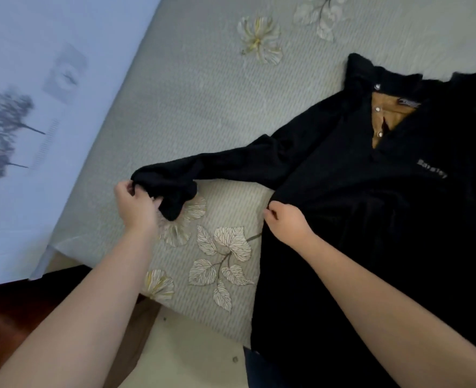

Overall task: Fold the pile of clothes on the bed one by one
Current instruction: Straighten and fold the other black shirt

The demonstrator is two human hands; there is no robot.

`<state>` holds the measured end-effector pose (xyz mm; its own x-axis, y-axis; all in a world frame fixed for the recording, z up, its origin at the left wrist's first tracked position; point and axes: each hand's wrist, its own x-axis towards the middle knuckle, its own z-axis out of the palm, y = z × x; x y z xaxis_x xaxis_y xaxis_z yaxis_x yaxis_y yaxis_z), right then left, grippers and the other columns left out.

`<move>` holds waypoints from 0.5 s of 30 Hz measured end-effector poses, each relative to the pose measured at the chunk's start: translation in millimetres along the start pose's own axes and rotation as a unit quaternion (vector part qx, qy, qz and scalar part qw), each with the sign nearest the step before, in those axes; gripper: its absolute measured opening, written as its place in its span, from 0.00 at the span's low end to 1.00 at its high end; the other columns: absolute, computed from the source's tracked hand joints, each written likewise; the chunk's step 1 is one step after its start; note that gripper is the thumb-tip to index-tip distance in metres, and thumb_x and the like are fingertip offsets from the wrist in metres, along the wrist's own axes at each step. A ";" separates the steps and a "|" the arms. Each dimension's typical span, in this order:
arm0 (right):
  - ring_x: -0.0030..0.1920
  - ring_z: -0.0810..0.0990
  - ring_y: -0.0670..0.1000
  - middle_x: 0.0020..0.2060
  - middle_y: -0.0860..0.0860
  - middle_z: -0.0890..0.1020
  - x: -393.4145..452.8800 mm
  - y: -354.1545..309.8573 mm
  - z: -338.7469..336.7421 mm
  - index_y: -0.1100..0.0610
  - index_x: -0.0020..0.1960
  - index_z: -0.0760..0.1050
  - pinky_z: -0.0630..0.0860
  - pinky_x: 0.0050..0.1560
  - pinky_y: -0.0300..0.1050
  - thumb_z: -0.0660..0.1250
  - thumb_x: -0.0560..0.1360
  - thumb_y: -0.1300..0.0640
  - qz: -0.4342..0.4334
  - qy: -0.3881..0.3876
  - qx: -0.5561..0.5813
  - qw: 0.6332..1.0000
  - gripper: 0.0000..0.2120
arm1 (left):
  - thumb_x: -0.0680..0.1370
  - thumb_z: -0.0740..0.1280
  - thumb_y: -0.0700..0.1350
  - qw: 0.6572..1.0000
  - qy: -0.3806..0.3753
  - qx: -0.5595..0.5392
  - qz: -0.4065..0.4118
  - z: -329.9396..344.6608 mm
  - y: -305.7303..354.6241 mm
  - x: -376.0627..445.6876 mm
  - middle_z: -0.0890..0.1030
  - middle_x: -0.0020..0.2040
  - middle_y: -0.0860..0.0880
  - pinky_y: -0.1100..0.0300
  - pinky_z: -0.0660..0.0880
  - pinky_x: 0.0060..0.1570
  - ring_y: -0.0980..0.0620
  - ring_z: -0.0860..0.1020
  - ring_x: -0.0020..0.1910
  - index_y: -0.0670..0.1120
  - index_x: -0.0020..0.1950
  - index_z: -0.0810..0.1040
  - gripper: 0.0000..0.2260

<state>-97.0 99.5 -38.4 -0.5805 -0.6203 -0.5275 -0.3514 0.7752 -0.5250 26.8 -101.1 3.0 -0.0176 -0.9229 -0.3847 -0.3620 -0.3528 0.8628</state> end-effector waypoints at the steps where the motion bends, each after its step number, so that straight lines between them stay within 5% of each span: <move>1: 0.49 0.76 0.60 0.44 0.61 0.80 0.6 -0.4 -0.7 0.57 0.32 0.65 0.69 0.48 0.48 0.57 0.78 0.57 0.009 -0.018 -0.016 1.000 0.16 | 0.81 0.54 0.37 1.000 -0.003 -0.027 0.000 2.1 10.7 3.4 0.69 0.44 0.52 0.58 0.76 0.47 0.56 0.72 0.44 0.51 0.40 0.64 0.12; 4: 0.49 0.77 0.57 0.46 0.59 0.80 -7.2 6.8 -12.9 0.64 0.47 0.75 0.69 0.47 0.43 0.58 0.78 0.57 0.013 -0.031 0.015 0.999 0.12 | 0.81 0.54 0.37 0.991 -0.045 -0.127 -0.019 17.9 40.6 0.7 0.71 0.46 0.52 0.57 0.76 0.46 0.57 0.73 0.43 0.49 0.42 0.65 0.10; 10: 0.34 0.73 0.45 0.38 0.49 0.77 -50.3 71.4 -75.5 0.56 0.48 0.75 0.68 0.31 0.33 0.59 0.78 0.58 0.119 0.060 0.163 0.978 0.07 | 0.81 0.54 0.35 0.931 -0.301 -0.204 -0.037 101.0 102.0 -73.9 0.73 0.47 0.49 0.55 0.75 0.47 0.53 0.74 0.47 0.47 0.44 0.68 0.09; 12: 0.29 0.73 0.45 0.39 0.48 0.78 -70.5 104.8 -99.3 0.55 0.46 0.74 0.67 0.25 0.29 0.58 0.78 0.58 0.168 0.132 0.213 0.954 0.07 | 0.80 0.53 0.35 0.883 -0.438 -0.164 -0.034 136.5 116.4 -125.7 0.73 0.46 0.50 0.58 0.74 0.46 0.54 0.73 0.47 0.47 0.44 0.68 0.10; 15: 0.31 0.75 0.45 0.39 0.50 0.79 -105.8 151.5 -124.8 0.55 0.44 0.74 0.68 0.25 0.27 0.58 0.78 0.60 0.227 0.227 0.273 0.907 0.07 | 0.80 0.54 0.35 0.745 -0.667 -0.027 -0.002 175.8 107.0 -202.1 0.72 0.55 0.53 0.59 0.71 0.55 0.57 0.72 0.55 0.50 0.51 0.70 0.11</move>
<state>-180.5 297.4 21.2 -0.8609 -0.0432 -0.5069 0.3428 0.6869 -0.6408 -172.3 74.9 115.5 -0.9394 0.0393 -0.3404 -0.3276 -0.3944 0.8586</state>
